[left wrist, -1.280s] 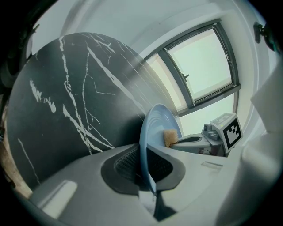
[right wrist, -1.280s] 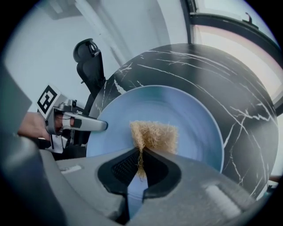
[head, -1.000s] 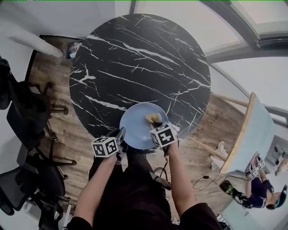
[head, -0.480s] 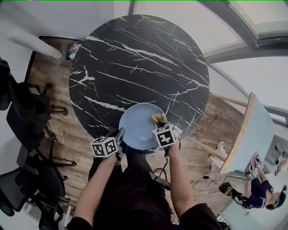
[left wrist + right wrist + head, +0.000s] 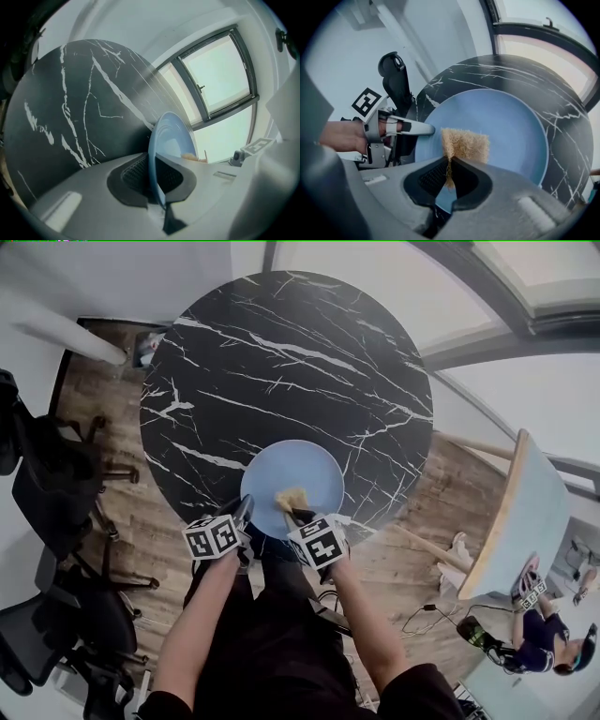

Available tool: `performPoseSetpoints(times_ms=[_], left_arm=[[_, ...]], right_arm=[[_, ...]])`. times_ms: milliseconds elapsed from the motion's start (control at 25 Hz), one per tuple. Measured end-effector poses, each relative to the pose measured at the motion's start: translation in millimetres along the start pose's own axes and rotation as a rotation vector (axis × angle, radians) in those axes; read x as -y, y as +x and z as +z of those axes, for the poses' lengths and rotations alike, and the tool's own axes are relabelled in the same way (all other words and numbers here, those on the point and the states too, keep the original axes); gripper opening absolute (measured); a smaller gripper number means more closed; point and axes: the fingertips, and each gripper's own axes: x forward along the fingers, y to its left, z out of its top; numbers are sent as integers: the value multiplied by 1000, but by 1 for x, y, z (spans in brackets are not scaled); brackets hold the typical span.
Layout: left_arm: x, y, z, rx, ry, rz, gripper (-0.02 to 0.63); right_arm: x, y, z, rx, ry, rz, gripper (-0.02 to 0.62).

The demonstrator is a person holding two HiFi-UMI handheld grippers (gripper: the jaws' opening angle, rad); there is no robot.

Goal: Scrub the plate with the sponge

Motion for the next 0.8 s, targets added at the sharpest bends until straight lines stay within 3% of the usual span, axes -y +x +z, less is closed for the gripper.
performPoseSetpoints(times_ms=[120, 280, 800], left_arm=[[-1, 0, -1, 16, -24, 3, 25], [-1, 0, -2, 30, -39, 10, 25], [2, 0, -3, -1, 11, -6, 23]], right_arm=[[-29, 11, -3, -22, -11, 68, 21], [-48, 25, -10, -59, -45, 96, 21], [-23, 32, -13, -129, -178, 19, 21]])
